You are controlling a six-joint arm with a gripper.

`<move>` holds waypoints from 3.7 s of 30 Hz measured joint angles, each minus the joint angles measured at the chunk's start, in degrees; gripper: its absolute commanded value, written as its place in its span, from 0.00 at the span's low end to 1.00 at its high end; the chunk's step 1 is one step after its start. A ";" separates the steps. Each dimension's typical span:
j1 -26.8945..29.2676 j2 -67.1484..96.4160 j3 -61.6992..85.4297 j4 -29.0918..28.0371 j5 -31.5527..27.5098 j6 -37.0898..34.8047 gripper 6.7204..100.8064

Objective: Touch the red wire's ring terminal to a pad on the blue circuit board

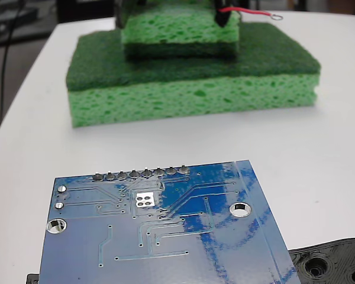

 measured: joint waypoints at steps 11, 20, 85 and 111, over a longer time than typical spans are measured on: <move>2.72 -4.83 -6.33 -3.78 1.14 2.72 0.99; 5.62 -23.82 -17.75 -9.32 1.76 5.98 0.99; -6.24 -65.92 -37.44 -17.84 22.76 23.73 0.99; -5.98 -67.41 -38.76 -17.23 22.94 23.64 0.99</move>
